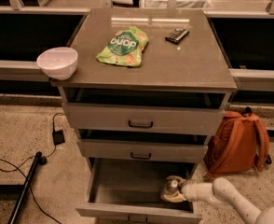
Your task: Place blue plastic bottle into bottom drawer
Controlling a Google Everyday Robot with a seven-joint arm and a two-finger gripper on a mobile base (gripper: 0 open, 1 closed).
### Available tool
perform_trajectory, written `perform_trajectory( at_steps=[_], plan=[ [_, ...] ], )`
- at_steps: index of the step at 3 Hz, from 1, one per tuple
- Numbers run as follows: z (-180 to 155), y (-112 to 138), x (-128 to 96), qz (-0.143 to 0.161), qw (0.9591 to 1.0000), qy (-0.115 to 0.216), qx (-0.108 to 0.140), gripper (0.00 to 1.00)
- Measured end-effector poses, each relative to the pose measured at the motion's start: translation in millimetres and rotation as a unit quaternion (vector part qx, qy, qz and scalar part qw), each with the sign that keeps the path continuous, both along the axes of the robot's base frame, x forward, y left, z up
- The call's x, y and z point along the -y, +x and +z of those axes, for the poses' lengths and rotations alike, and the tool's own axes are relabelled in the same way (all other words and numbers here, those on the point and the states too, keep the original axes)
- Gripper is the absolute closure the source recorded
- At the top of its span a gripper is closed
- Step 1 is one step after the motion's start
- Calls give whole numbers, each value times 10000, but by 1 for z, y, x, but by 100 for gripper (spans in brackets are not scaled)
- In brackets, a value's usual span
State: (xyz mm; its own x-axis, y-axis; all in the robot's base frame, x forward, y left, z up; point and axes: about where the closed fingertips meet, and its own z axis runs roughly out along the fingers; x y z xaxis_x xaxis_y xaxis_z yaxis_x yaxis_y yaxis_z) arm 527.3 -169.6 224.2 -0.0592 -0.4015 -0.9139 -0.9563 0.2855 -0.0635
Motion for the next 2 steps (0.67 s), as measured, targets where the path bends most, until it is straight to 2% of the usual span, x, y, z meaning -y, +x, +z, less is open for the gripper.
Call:
perform_trajectory(
  at_steps=[1, 2],
  plan=[
    [0, 0, 0, 0, 10000, 0, 0, 0],
    [4, -1, 1, 23, 10000, -48, 30, 0]
  ],
)
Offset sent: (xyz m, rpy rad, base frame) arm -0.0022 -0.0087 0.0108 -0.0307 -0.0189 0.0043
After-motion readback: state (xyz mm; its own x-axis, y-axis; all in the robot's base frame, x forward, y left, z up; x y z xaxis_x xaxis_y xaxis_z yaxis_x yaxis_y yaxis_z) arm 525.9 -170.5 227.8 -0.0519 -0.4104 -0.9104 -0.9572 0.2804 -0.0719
